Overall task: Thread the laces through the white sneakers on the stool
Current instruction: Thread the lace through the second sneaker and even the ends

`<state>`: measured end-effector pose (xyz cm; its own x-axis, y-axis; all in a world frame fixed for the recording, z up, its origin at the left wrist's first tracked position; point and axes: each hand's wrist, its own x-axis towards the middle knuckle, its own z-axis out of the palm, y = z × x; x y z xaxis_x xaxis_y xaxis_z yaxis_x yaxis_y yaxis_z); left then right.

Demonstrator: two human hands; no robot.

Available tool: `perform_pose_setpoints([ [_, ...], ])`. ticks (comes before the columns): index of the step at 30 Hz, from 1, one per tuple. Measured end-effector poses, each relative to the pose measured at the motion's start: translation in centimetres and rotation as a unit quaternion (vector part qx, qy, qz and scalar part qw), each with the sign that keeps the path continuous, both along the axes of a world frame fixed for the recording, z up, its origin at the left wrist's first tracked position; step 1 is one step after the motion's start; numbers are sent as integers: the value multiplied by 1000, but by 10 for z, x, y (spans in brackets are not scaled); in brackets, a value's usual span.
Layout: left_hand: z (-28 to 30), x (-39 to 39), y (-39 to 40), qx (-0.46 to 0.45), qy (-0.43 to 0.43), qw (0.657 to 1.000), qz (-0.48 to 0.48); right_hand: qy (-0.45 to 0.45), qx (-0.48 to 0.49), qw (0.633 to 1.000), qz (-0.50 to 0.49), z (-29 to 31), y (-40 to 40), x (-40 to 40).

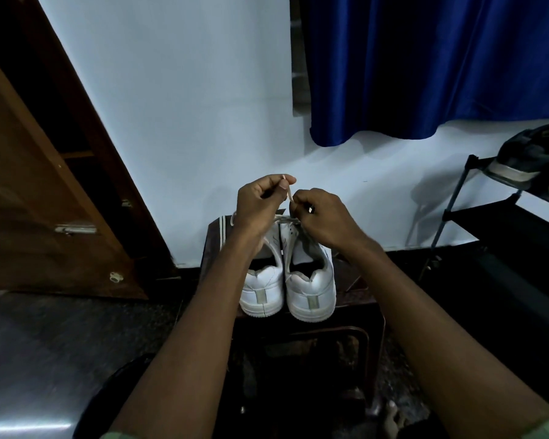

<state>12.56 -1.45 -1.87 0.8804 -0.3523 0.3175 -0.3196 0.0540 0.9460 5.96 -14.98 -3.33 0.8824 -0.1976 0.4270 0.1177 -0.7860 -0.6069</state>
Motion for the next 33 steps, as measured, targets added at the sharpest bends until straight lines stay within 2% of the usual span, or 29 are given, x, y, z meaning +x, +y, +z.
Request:
perform_pose_setpoints([
  [3, 1, -2, 0, 0, 5, 1000, -5, -2, 55, 998, -10, 1, 4, -1],
  [5, 2, -2, 0, -4, 0, 1000, -4, -14, 183, 983, 16, 7, 7, -5],
  [7, 5, -2, 1, -6, -3, 1000, -6, -19, 301, 952, 52, 11, 8, -7],
  [9, 6, 0, 3, 3, -19, 1000, -11, -24, 339, 939, 57, 11, 9, -8],
  [12, 4, 0, 3, -1, -15, 1000, -15, -44, 328, 943, 32, 8, 8, -5],
  [16, 3, -2, 1, -52, 52, 997, -21, -76, 278, 958, -11, 6, 6, -2],
  [20, 5, -3, 2, -56, 40, 998, -15, -78, 227, 969, -57, 6, 7, -2],
  [24, 7, -2, 4, -53, -4, 998, -23, -97, 228, 968, -40, 6, 4, -4],
  [29, 7, -4, 4, -52, -7, 998, -23, -111, 208, 971, -29, 5, 2, -5],
  [33, 9, -4, 6, -57, 9, 998, -14, -71, 223, 972, -16, 7, 1, -6],
])
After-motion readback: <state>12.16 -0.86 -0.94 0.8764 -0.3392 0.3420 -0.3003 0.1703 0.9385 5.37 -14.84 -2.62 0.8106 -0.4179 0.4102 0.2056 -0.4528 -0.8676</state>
